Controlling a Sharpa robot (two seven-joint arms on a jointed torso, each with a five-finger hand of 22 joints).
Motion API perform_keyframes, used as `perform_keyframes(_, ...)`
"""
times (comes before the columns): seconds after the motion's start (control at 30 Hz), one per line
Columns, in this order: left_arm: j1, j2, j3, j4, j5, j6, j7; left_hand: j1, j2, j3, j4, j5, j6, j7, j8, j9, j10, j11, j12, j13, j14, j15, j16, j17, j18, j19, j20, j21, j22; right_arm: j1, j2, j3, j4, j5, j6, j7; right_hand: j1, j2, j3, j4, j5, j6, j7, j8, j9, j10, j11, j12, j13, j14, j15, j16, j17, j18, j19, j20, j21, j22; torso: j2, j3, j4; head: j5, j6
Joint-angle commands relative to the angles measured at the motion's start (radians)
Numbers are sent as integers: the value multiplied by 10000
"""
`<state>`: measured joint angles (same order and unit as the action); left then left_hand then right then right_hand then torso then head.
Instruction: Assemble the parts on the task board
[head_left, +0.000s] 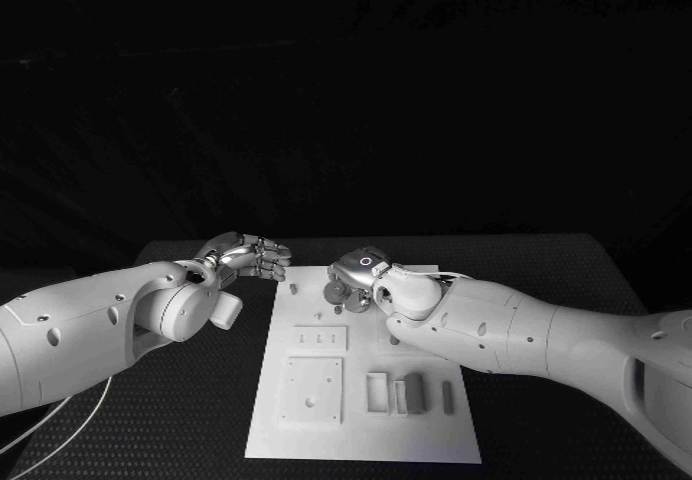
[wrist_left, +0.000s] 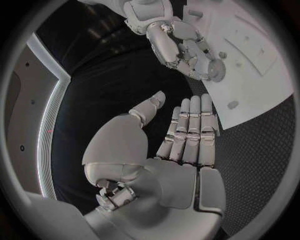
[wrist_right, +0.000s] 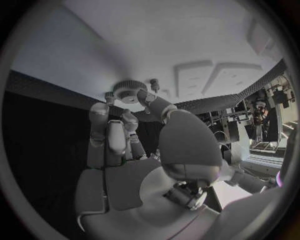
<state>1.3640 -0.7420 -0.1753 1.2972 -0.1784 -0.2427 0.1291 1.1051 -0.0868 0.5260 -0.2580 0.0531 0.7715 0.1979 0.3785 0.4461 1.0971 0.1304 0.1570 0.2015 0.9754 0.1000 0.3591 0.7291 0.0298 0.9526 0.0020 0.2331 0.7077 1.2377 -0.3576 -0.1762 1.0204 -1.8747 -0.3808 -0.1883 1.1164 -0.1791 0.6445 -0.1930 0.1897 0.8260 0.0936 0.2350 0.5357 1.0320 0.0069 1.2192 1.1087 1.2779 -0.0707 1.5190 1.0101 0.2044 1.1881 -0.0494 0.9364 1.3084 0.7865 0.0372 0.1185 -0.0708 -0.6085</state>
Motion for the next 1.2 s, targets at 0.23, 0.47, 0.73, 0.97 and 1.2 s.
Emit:
perform_keyframes(0.23, 8, -82, 5, -56, -26, 96, 136, -99, -12, 2, 53, -21, -87, 57, 32, -14, 4, 95, -62, 19, 34, 30, -46, 21, 175, -78, 9, -63, 15, 196, -824, 319, 1254, 1616, -1104, 794, -18, -175, 17, 103, -13, 428, 628, -109, -62, -340, 374, -8, -24, 17, 78, -55, -1, 574, -34, 40, -45, 150, -3, 24, -17, -23, 78)
perform_keyframes(0.47, 6, -90, 4, -187, -27, 107, 215, -93, -20, 1, 48, -21, -85, 55, 37, -15, 11, 92, -62, 25, 40, 29, -51, 29, 177, -76, 7, -65, 18, 444, -1979, 766, 2320, 3150, -717, 1413, -61, -190, 12, 181, -12, 446, 642, -101, -79, -351, 390, 8, -30, -36, 94, -79, -88, 574, -35, 50, -62, 147, -24, 36, -72, -87, 188)
perform_keyframes(0.73, -107, -83, 4, -375, -29, 86, 345, -77, -7, 8, 44, -21, -71, 49, 52, -16, 36, 82, -57, 40, 64, 20, -54, 51, 183, -59, 2, -62, 29, 512, -3364, 958, 2861, 4560, 59, 1855, -41, -164, 17, 197, -11, 495, 646, -73, -87, -402, 395, 17, -30, -158, 102, -126, -242, 574, -87, 65, -100, 147, -103, 115, -265, -79, 278)
perform_keyframes(0.97, -204, -66, 5, -430, -29, 174, 344, -84, -3, 4, 50, -21, -67, 48, 58, -18, 47, 78, -57, 48, 75, 17, -59, 62, 182, -52, 2, -62, 35, 505, -3952, 963, 2595, 5117, 542, 2083, -25, -164, 2, 180, -16, 517, 646, -58, -91, -432, 396, 28, -28, -197, 103, -140, -263, 574, -116, 77, -115, 154, -175, 212, -440, -57, 343)
perform_keyframes(1.2, -253, -83, 5, -448, -29, 223, 336, -94, -7, -3, 54, -21, -74, 50, 57, -22, 50, 77, -60, 53, 78, 16, -66, 71, 181, -50, 1, -64, 39, 279, -4179, 956, 2212, 5183, 838, 2165, -30, -192, -18, 178, -16, 510, 649, -60, -101, -462, 399, 37, -24, -246, 107, -154, -303, 574, -144, 91, -129, 158, -177, 243, -452, -114, 345)
